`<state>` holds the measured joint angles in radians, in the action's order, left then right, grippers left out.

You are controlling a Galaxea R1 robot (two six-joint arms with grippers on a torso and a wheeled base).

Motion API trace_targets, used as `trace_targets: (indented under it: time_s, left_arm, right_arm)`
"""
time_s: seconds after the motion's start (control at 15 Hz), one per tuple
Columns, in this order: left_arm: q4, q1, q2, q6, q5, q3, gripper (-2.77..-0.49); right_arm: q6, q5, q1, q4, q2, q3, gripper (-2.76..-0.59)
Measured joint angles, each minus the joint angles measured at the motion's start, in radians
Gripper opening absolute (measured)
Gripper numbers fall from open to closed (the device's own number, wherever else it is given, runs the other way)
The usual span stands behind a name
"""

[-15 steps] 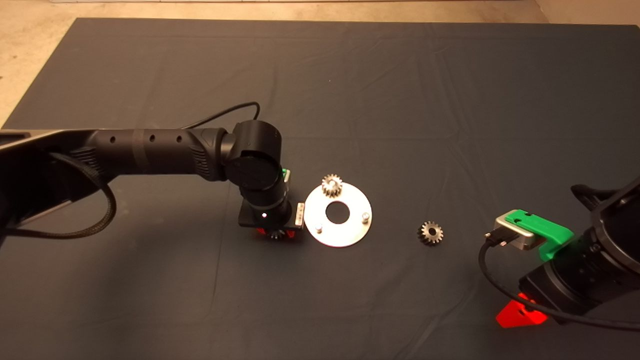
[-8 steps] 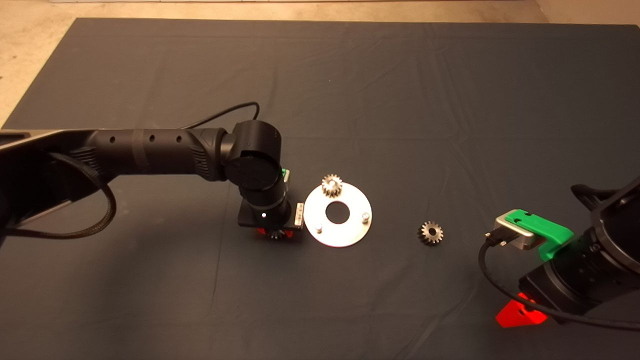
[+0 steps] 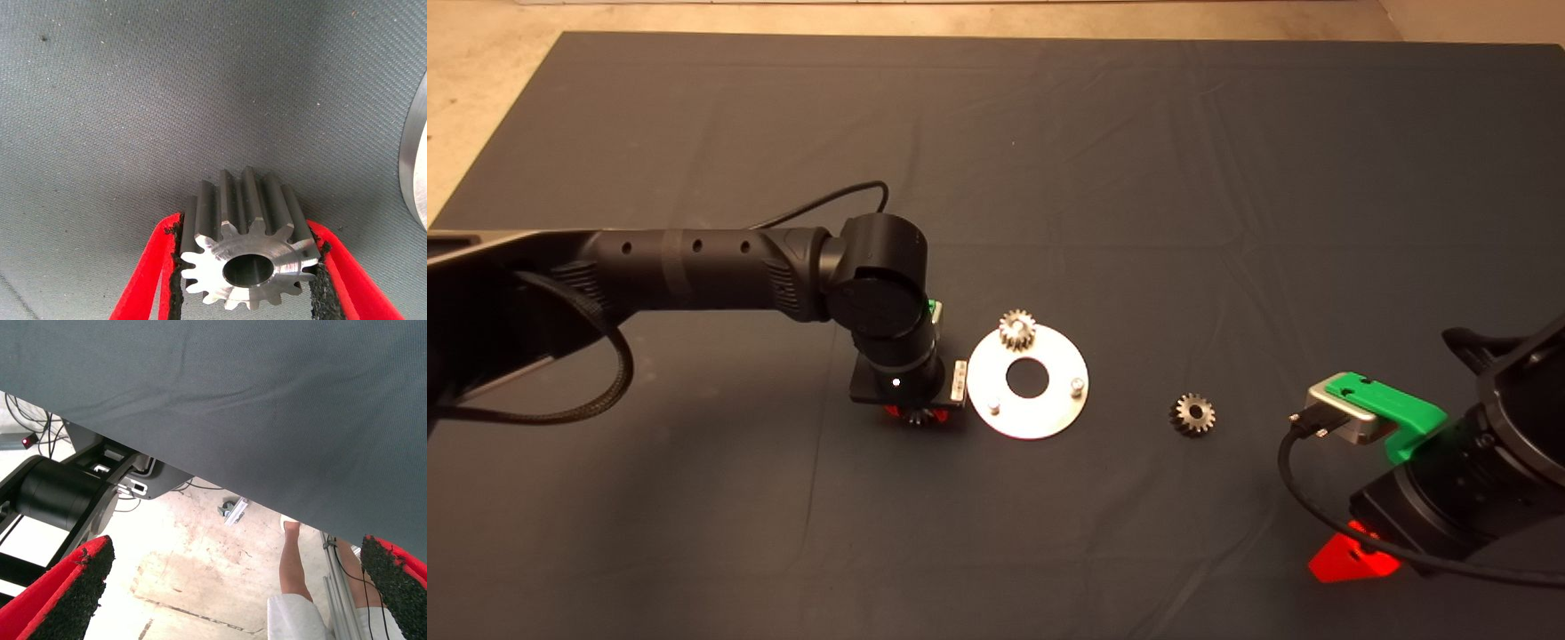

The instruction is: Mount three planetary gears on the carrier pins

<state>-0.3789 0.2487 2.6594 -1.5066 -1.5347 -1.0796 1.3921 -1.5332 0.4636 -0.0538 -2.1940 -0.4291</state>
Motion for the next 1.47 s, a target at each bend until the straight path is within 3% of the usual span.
trace_targets:
  time_s: [0.73,1.2,1.47]
  left_arm:
    - [0.003,0.004,0.000,-0.004,0.001,0.001,-2.38]
    - [0.016,0.077,0.055,-0.042,0.009,0.037,-2.39]
    - [0.041,0.085,0.081,-0.057,0.008,0.050,-2.39]
  right_arm:
    - [0.000,0.000,0.000,0.000,0.000,0.000,-0.60]
    - [0.000,0.000,0.000,0.000,0.000,0.000,-0.60]
    - [0.000,0.000,0.000,0.000,0.000,0.000,-0.60]
